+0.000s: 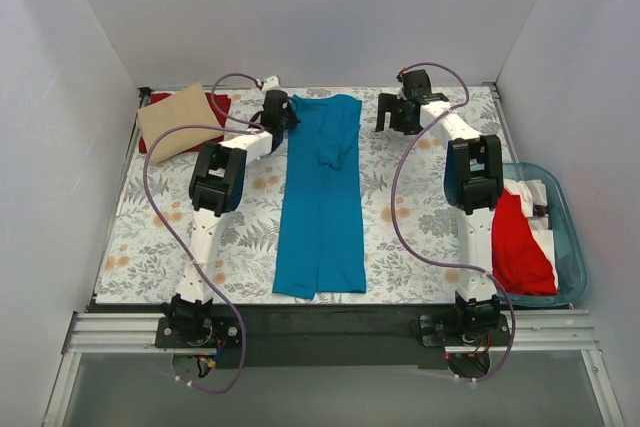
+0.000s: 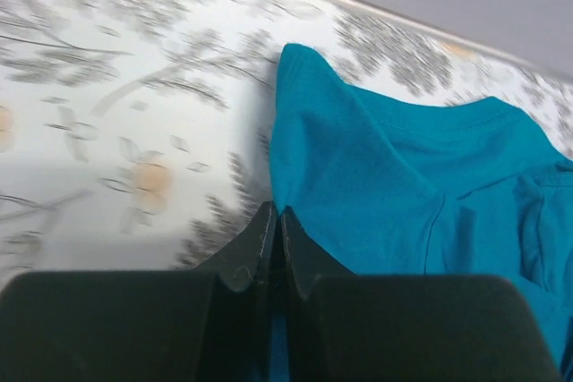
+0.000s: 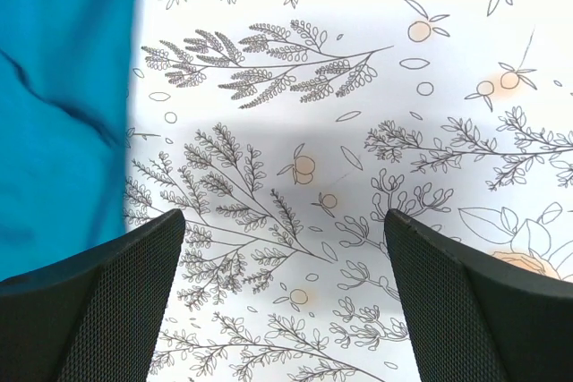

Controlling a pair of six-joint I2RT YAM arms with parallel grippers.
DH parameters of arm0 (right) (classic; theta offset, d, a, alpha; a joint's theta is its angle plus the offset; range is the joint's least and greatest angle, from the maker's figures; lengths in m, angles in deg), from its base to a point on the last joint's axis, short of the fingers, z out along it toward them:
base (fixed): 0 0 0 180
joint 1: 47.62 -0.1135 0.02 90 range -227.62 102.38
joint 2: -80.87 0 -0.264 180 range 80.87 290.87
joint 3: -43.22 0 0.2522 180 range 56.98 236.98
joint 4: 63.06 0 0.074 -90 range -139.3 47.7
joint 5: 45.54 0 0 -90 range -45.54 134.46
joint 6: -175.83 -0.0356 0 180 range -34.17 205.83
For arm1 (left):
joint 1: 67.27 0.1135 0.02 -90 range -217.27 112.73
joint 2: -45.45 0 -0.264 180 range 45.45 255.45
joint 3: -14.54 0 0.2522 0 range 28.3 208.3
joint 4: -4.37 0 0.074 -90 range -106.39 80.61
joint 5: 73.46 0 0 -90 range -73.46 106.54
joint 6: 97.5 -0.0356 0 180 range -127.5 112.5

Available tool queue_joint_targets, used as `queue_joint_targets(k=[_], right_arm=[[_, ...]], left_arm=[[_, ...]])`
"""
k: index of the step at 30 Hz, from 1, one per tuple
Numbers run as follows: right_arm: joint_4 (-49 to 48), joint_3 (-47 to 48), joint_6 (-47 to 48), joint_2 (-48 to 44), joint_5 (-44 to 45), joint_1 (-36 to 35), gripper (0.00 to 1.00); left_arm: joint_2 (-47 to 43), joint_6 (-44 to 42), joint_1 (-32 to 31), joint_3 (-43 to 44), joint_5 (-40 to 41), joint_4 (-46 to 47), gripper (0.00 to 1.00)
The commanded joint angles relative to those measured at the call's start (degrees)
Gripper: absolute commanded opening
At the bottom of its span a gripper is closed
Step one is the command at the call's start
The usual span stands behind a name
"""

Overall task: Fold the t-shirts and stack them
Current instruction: Fold the tshirt

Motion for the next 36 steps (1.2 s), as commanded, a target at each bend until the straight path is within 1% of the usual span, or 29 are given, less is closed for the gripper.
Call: queue_joint_targets(k=[1,2,3,4,6,8,10,13,14,16,17,18,19,20,21,22,23,24,25,26,27,28,29,30,31,33,34,35,36], right_arm=[[-0.8,-1.0,0.1,-4.4,-1.4,-0.4,0.98],[-0.9,-1.7,-0.1,-5.2,-1.5,-0.4,0.98],[-0.8,-3.6,-0.2,-5.7,-1.5,-0.4,0.98],[-1.0,-4.9,-0.4,-6.3,-1.7,-0.4,0.98],[-1.3,-7.7,-1.0,-8.7,-2.0,-0.7,0.98],[-2.8,-13.0,-1.8,-12.1,-2.0,-1.3,0.98],[-3.9,-18.4,-2.7,-14.8,-1.6,-1.8,0.98],[-5.4,-23.8,-3.9,-20.5,-1.3,-2.9,0.98],[-6.0,-27.8,-4.7,-23.8,-1.8,-3.4,0.98],[-7.5,-32.8,-5.6,-27.6,-2.9,-4.4,0.96],[-8.0,-37.9,-6.2,-31.7,-2.9,-5.6,0.93],[-8.9,-40.3,-6.4,-33.8,-2.7,-6.4,0.91],[-9.1,-42.8,-6.8,-36.0,-2.7,-7.1,0.90],[-9.5,-48.0,-7.1,-40.3,-2.8,-8.9,0.87],[-9.7,-50.3,-7.5,-42.8,-3.0,-9.8,0.85],[-9.7,-53.0,-7.7,-45.3,-3.1,-10.7,0.83],[-9.8,-57.6,-8.3,-50.1,-3.2,-13.2,0.82],[-9.8,-60.1,-8.7,-52.4,-2.7,-14.4,0.81],[-9.5,-62.2,-9.2,-56.7,-2.5,-17.2,0.79],[-9.4,-64.3,-10.0,-58.7,-2.5,-18.5,0.75],[-9.3,-68.3,-11.6,-60.6,-2.4,-20.0,0.75],[-9.1,-70.0,-12.5,-63.7,-2.3,-23.2,0.72],[-8.9,-71.7,-13.4,-65.0,-2.0,-24.8,0.68],[-8.7,-73.1,-14.2,-66.3,-1.1,-26.3,0.65],[-8.6,-75.8,-16.2,-68.3,-0.6,-29.2,0.64],[-8.5,-77.5,-18.1,-69.6,0.4,-31.6,0.64],[-8.5,-78.3,-19.4,-70.5,0.7,-33.9,0.62],[-8.4,-78.7,-20.0,-70.7,1.1,-35.2,0.61],[-8.2,-79.0,-20.6,-70.8,1.4,-36.3,0.60]], left_arm=[[-1.1,3.0,3.1,-1.2,5.5,-9.3,0.00],[-1.3,3.1,3.2,-1.5,6.6,-9.1,0.00],[-1.7,3.1,3.5,-1.6,6.3,-9.0,0.05],[-1.9,2.9,3.6,-1.7,5.2,-8.9,0.18],[-2.8,2.3,3.9,-2.2,3.9,-7.7,0.32],[-5.6,1.7,4.1,-4.2,2.5,-6.3,0.45],[-9.7,1.4,4.3,-6.3,1.0,-4.5,0.47],[-14.5,1.4,4.4,-8.8,-0.6,-4.3,0.49],[-18.4,1.8,4.4,-11.7,-0.5,-4.6,0.49],[-22.8,4.9,4.4,-15.8,0.2,-6.0,0.49],[-27.6,6.4,4.4,-20.3,0.3,-7.4,0.49],[-30.0,8.5,4.4,-23.2,0.7,-8.3,0.46],[-32.9,12.3,4.3,-26.0,0.0,-8.8,0.43],[-37.7,14.1,3.9,-28.8,-0.4,-9.1,0.41],[-40.4,15.7,3.3,-34.1,0.6,-12.1,0.36],[-42.9,18.6,2.4,-36.5,1.7,-13.7,0.33],[-47.9,18.9,0.5,-39.3,2.1,-16.1,0.32],[-50.3,19.1,-1.0,-43.8,3.8,-17.7,0.31],[-52.6,21.1,-2.6,-46.4,5.9,-19.7,0.31],[-55.4,21.9,-5.0,-48.8,7.2,-22.3,0.31],[-60.1,23.3,-6.5,-51.3,7.5,-23.1,0.30],[-62.7,25.3,-7.7,-56.5,7.7,-24.0,0.25],[-64.8,26.8,-10.5,-58.5,8.3,-27.0,0.23],[-66.7,27.7,-11.9,-60.7,8.7,-28.2,0.21],[-70.2,29.3,-14.9,-63.9,9.8,-30.7,0.17],[-72.9,31.0,-17.7,-66.5,11.1,-34.0,0.15],[-74.6,31.8,-19.0,-67.3,11.5,-35.4,0.14],[-75.7,32.8,-21.5,-69.0,11.6,-37.3,0.11],[-76.4,33.4,-22.5,-69.6,11.2,-38.0,0.10]])
